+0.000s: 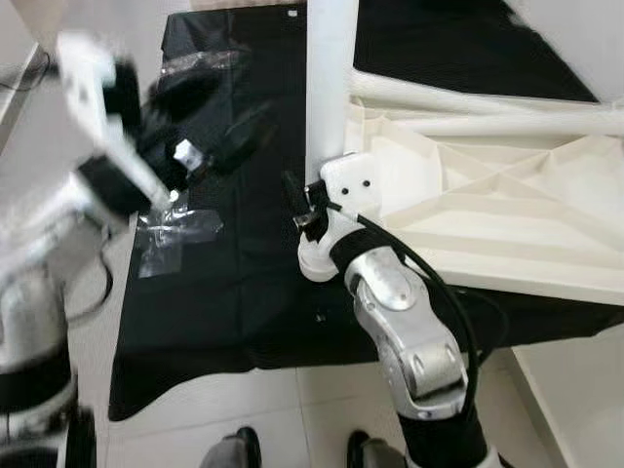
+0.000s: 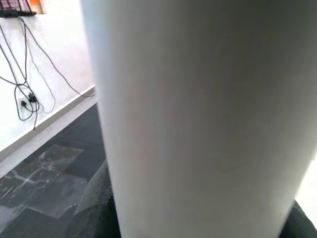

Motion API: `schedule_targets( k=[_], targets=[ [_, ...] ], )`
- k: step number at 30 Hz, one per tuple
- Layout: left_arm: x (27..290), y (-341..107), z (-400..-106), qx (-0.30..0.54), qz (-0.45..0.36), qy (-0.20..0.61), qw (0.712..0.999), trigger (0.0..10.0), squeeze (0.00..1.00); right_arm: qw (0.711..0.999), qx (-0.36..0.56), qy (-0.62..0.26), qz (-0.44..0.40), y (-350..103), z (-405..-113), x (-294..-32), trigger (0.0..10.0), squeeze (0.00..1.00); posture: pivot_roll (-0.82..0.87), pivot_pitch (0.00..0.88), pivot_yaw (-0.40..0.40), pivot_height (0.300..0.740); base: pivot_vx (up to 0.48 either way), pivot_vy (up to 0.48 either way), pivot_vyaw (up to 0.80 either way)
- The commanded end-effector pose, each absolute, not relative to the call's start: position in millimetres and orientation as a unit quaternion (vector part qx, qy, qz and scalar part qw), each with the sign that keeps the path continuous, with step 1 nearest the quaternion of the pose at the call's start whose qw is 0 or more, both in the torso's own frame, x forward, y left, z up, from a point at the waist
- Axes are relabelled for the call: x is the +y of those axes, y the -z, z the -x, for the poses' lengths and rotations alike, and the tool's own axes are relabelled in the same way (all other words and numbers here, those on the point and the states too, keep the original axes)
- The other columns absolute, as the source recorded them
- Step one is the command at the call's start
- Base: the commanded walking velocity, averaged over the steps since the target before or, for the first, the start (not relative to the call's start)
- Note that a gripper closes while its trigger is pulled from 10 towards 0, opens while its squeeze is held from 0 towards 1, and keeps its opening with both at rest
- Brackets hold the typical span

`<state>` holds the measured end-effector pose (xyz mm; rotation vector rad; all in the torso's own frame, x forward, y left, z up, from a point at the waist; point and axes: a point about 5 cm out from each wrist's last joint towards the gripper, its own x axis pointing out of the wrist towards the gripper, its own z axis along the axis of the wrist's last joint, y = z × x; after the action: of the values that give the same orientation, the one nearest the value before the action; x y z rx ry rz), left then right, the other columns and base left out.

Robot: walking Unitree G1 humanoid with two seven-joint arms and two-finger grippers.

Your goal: Building children table

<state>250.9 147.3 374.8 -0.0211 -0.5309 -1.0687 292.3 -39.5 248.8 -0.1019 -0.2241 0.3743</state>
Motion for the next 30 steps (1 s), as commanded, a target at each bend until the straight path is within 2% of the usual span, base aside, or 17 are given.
schedule_targets(
  k=[1, 3, 4, 6, 13, 14, 15, 21, 30],
  targets=[
    [147.5, -371.7, -250.2, -0.231, 0.019, 0.531, 0.815, 10.0, 0.00, 0.980, -0.047, -0.190, 0.038, -226.9, -296.2, -32.5, 10.0, 0.00, 0.06, 0.249, 0.025, 0.740, 0.000, 0.000, 0.00],
    [140.3, -392.6, -254.8, -0.227, 0.017, 0.580, 0.782, 10.0, 0.00, 0.978, -0.053, -0.196, 0.036, -229.2, -295.3, -28.3, 10.0, 0.00, 0.05, 0.246, 0.034, 0.740, 0.000, 0.000, 0.00],
    [140.3, -392.6, -254.8, -0.227, 0.017, 0.580, 0.782, 10.0, 0.00, 0.978, -0.053, -0.196, 0.036, -229.2, -295.3, -28.3, 10.0, 0.00, 0.05, 0.246, 0.034, 0.740, 0.000, 0.000, 0.00],
    [133.7, -406.4, -259.5, -0.219, -0.003, 0.607, 0.764, 10.0, 0.00, 0.977, -0.059, -0.201, 0.034, -231.7, -295.2, -25.5, 10.0, 0.00, 0.05, 0.247, 0.035, 0.740, 0.000, 0.000, 0.00],
    [114.7, -417.9, -278.6, -0.206, -0.030, 0.601, 0.771, 10.0, 0.00, 0.973, -0.074, -0.216, 0.026, -237.5, -294.1, -19.8, 10.0, 0.00, 0.05, 0.246, 0.041, 0.740, 0.000, 0.000, 0.00],
    [109.2, -419.5, -289.8, -0.196, -0.029, 0.595, 0.779, 0.7, 0.00, 0.971, -0.078, -0.223, 0.024, -238.9, -293.2, -17.3, 10.0, 0.00, 0.05, 0.246, 0.043, 0.740, 0.000, 0.000, 0.00],
    [104.3, -419.7, -298.7, -0.184, -0.030, 0.592, 0.784, 0.0, 0.00, 0.970, -0.082, -0.227, 0.022, -239.9, -292.5, -15.5, 10.0, 0.00, 0.05, 0.246, 0.043, 0.740, 0.000, 0.000, 0.00],
    [96.6, -418.2, -310.8, -0.158, -0.047, 0.616, 0.770, 0.0, 0.00, 0.968, -0.089, -0.234, 0.022, -242.3, -292.2, -12.6, 10.0, 0.00, 0.05, 0.248, 0.049, 0.740, 0.000, 0.000, 0.00],
    [91.7, -417.3, -312.2, -0.151, -0.081, 0.627, 0.760, 0.0, 0.00, 0.963, -0.094, -0.252, 0.015, -245.5, -294.3, -12.2, 10.0, 0.00, 0.05, 0.252, 0.049, 0.740, 0.000, 0.000, 0.00]
  ],
)
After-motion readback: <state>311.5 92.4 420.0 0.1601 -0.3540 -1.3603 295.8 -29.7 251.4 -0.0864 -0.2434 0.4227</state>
